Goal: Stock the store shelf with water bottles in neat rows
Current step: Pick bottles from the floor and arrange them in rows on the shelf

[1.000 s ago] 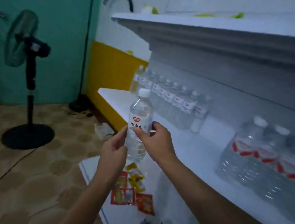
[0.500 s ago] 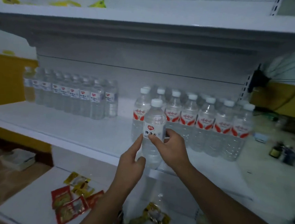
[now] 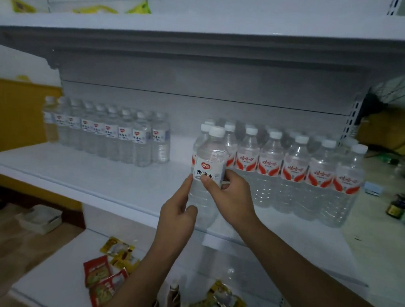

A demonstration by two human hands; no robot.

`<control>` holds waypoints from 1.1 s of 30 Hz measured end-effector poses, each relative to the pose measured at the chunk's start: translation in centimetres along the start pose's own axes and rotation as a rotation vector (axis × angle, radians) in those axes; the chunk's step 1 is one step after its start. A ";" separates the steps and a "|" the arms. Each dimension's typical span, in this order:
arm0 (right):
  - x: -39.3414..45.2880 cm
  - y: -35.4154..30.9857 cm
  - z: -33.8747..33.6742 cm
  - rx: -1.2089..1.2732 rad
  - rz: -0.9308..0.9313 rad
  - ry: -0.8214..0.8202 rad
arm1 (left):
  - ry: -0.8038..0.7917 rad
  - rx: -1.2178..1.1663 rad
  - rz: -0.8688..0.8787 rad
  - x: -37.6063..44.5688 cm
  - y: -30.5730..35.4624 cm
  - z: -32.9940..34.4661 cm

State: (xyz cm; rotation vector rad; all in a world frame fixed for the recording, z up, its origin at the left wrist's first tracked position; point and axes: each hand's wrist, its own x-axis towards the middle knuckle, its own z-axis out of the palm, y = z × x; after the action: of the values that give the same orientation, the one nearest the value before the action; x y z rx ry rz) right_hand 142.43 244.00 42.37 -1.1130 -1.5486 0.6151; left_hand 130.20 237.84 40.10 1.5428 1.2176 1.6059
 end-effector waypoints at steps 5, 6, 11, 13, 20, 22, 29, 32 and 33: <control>1.5 -1.1 4.3 0.061 0.013 -0.087 | 0.066 0.093 -0.032 1.4 -1.1 -3.8; 1.9 -1.2 5.3 0.069 0.019 -0.102 | 0.071 0.128 -0.040 1.6 -1.5 -4.6; 4.8 -1.1 10.9 0.123 0.109 -0.076 | 0.029 0.270 -0.052 1.8 -3.6 -7.9; 6.6 -0.6 13.2 0.108 0.149 -0.070 | 0.006 0.351 -0.089 2.1 -5.0 -9.0; 14.2 2.5 21.0 -0.007 0.196 -0.029 | -0.271 0.874 -0.165 8.5 -9.1 -12.2; 16.6 3.3 22.8 -0.026 0.219 -0.009 | -0.312 0.929 -0.133 10.2 -9.8 -12.7; 22.4 6.0 27.1 -0.085 0.197 -0.002 | -0.395 1.017 0.035 11.6 -12.8 -14.0; 23.1 6.9 26.6 -0.060 0.160 -0.025 | -0.395 0.986 0.062 11.8 -13.4 -14.1; 23.3 7.1 26.3 -0.064 0.148 -0.030 | -0.380 0.982 0.075 11.8 -13.6 -14.2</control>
State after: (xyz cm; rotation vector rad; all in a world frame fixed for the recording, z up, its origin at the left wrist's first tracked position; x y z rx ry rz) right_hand 120.38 272.09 39.56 -1.2802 -1.5303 0.6887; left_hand 112.30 250.89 34.21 2.3395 1.8445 0.6487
